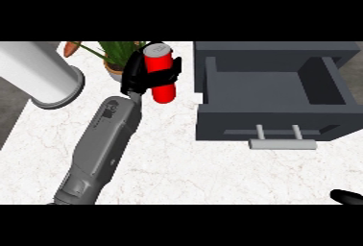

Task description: Pick up the can, place it into the drawer and close the drawer

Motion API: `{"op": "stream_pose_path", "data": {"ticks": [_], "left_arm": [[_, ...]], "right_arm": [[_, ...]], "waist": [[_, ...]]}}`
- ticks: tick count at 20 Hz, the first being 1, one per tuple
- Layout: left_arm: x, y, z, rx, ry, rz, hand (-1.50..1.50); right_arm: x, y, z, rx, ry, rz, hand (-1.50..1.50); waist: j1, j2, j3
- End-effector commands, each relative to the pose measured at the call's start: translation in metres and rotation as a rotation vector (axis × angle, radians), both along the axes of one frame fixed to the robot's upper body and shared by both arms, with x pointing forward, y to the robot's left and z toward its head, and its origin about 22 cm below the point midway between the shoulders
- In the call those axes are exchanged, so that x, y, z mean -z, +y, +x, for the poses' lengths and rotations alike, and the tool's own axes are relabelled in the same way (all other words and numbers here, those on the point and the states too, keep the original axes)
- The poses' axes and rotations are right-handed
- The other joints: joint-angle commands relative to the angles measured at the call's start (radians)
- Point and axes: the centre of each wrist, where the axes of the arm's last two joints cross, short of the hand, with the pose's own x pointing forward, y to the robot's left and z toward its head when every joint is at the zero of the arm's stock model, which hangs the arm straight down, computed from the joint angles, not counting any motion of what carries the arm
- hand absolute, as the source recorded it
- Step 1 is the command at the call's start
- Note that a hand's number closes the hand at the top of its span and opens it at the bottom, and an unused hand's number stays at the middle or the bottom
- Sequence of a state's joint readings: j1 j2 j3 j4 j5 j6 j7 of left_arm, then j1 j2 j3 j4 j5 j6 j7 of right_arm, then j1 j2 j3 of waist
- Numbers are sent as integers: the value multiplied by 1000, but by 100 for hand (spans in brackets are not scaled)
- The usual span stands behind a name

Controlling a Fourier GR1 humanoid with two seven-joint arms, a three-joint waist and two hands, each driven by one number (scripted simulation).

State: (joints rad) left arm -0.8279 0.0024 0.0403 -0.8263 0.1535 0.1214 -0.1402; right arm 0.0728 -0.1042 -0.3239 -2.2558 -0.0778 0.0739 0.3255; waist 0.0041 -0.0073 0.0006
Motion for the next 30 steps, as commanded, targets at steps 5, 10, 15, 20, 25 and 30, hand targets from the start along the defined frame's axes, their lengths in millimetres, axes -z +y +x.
{"op": "stream_pose_path", "data": {"ticks": [5,10,15,20,25,30], "left_arm": [[-83,-56,-11,8,-38,38,150],[-128,-90,-7,38,-29,76,150],[-166,-115,0,24,-44,91,150],[-189,-125,11,16,-19,131,150],[-186,-135,21,-2,-13,158,150],[-189,-143,21,-11,2,185,150]], "right_arm": [[2,-1,-15,-6,-31,-10,-150],[-12,13,4,-7,-11,5,-150],[5,11,11,-12,-20,5,-150],[-4,5,-8,-18,-11,-9,-150],[-6,6,10,-22,-36,9,-150],[-12,9,13,-31,-19,-18,-150]], "waist": [[-12,2,0],[-19,7,-1],[-30,11,0],[-36,11,0],[-59,21,1],[-64,20,1]]}}
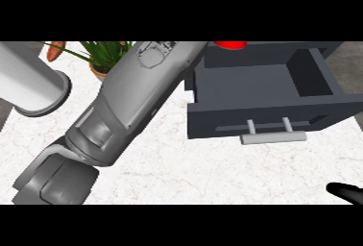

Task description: Pick up the can, place it into the drawer and close the drawer

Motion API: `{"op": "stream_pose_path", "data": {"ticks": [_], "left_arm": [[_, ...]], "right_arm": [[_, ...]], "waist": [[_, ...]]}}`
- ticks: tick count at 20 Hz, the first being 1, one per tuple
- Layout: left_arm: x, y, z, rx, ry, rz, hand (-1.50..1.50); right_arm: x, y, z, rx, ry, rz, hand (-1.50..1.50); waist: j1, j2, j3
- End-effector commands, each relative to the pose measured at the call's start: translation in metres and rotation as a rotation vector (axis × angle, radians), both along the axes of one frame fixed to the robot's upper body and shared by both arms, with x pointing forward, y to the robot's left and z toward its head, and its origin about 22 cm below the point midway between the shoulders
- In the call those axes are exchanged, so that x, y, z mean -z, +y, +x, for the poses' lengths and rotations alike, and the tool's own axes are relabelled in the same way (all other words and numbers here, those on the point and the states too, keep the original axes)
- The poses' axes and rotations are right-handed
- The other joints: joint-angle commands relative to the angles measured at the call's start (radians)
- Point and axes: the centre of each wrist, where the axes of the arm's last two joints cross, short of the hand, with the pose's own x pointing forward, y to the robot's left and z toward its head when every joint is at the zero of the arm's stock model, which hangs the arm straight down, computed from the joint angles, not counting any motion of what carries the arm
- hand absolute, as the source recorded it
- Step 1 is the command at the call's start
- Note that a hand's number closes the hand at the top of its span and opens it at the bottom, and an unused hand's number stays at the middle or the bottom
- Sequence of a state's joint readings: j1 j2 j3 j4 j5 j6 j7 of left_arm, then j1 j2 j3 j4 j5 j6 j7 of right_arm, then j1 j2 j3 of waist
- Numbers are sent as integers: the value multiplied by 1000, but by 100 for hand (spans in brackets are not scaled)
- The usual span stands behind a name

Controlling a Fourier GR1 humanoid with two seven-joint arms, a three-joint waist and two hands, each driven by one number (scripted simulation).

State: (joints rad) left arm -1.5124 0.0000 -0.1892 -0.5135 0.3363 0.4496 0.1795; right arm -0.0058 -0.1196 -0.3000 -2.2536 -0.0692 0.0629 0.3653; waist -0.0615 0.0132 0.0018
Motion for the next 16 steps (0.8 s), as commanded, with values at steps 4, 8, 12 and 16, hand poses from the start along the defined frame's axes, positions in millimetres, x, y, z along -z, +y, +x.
{"op": "stream_pose_path", "data": {"ticks": [4,8,12,16], "left_arm": [[-4,-8,4,-60,-14,44,150],[13,-4,7,-142,-15,36,-150],[9,-7,6,-189,-16,25,-150],[2,-10,6,-209,-44,41,-150]], "right_arm": [[0,6,2,-27,1,-12,-150],[2,0,5,-32,-5,-18,-150],[-6,7,15,-51,-3,-23,-150],[-6,3,15,-32,-41,-95,-150]], "waist": [[-23,7,1],[-40,10,2],[-44,11,2],[-55,18,3]]}}
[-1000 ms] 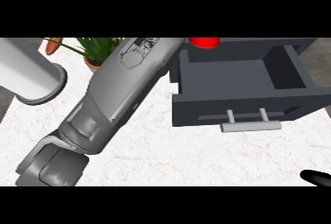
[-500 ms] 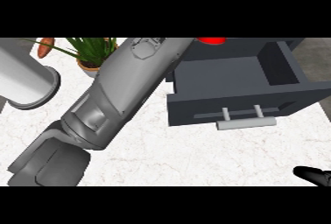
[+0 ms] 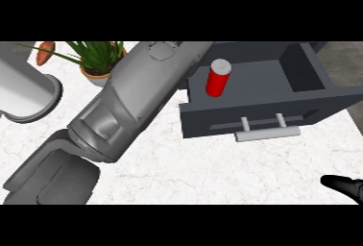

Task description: Pick up the can, place it into the drawer and close the drawer

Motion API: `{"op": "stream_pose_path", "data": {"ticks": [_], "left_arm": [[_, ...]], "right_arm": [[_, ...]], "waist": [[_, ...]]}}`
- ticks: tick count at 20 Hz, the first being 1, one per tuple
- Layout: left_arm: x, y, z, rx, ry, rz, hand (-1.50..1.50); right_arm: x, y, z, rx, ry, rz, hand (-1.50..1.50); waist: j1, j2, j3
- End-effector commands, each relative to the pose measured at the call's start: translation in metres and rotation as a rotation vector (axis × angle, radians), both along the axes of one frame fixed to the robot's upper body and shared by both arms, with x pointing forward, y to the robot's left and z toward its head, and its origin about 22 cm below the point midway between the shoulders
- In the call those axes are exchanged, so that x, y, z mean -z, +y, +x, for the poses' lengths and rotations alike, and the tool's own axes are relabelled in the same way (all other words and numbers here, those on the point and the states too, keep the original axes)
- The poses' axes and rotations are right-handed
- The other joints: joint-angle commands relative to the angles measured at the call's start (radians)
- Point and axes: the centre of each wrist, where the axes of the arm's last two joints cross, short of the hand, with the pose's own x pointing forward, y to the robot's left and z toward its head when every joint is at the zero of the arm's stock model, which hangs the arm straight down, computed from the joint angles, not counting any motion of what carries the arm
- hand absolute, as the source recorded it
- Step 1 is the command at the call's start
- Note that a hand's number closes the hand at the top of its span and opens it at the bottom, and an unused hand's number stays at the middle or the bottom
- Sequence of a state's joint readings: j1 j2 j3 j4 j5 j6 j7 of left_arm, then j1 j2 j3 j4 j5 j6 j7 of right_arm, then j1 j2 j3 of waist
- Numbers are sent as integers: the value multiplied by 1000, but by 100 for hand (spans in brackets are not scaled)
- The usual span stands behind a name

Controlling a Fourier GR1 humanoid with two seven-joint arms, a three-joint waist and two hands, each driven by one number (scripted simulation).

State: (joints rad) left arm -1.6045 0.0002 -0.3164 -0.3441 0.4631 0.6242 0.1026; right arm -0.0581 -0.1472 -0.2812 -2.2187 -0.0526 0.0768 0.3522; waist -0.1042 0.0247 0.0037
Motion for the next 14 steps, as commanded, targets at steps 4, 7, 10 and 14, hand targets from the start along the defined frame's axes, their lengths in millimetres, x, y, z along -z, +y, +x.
{"op": "stream_pose_path", "data": {"ticks": [4,7,10,14], "left_arm": [[11,5,4,-30,-8,-34,-150],[7,4,3,-19,5,-69,-150],[2,1,1,-20,-2,-89,-150],[-9,-2,0,-11,-6,-115,-150]], "right_arm": [[-13,-2,3,-25,-31,-140,-150],[-20,7,14,-33,-85,-254,-150],[-24,18,19,-42,-101,-379,-150],[-17,21,39,-7,-89,-522,-150]], "waist": [[-1,3,-1],[5,7,-1],[5,8,-2],[33,7,-1]]}}
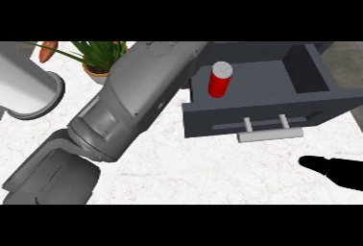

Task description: Pick up the can, place it into the drawer and close the drawer

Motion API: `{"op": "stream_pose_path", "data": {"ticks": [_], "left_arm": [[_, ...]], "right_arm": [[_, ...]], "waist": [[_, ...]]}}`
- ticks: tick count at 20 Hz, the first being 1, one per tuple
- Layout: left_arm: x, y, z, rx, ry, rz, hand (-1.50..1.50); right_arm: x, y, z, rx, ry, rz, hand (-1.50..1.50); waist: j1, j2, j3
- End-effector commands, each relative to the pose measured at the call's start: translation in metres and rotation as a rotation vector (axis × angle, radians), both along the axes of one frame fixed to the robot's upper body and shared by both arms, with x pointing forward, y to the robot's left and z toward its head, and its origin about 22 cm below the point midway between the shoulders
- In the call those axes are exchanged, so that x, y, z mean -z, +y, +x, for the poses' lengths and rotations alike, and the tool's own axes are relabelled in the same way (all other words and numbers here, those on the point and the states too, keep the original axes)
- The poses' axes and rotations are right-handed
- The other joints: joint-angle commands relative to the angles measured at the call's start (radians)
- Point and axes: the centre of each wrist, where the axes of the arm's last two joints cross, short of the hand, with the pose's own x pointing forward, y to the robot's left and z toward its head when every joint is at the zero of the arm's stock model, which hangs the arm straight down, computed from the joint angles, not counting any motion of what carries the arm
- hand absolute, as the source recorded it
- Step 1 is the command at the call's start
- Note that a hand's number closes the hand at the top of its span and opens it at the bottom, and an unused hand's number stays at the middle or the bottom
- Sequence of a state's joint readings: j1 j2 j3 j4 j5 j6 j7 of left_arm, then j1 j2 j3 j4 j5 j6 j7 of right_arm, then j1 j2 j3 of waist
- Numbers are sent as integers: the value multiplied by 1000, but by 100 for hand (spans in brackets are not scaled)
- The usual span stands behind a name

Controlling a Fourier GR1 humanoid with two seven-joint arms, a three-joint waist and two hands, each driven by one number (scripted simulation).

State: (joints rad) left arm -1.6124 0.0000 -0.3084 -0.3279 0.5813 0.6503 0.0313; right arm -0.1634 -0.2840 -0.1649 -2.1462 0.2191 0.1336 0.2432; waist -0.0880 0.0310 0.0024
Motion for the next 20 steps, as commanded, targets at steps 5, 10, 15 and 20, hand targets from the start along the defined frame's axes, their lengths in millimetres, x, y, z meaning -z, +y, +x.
{"op": "stream_pose_path", "data": {"ticks": [5,10,15,20], "left_arm": [[-9,-2,0,3,-26,-30,-150],[-12,-5,-1,-16,-29,-7,-150],[-14,3,3,5,-35,10,-150],[-24,8,4,30,-31,-19,-150]], "right_arm": [[20,24,35,30,-8,-283,-150],[42,46,69,43,5,-424,-150],[75,47,94,78,38,-554,-150],[95,55,132,110,39,-626,-150]], "waist": [[37,-1,0],[59,-7,0],[84,-14,-1],[106,-18,-1]]}}
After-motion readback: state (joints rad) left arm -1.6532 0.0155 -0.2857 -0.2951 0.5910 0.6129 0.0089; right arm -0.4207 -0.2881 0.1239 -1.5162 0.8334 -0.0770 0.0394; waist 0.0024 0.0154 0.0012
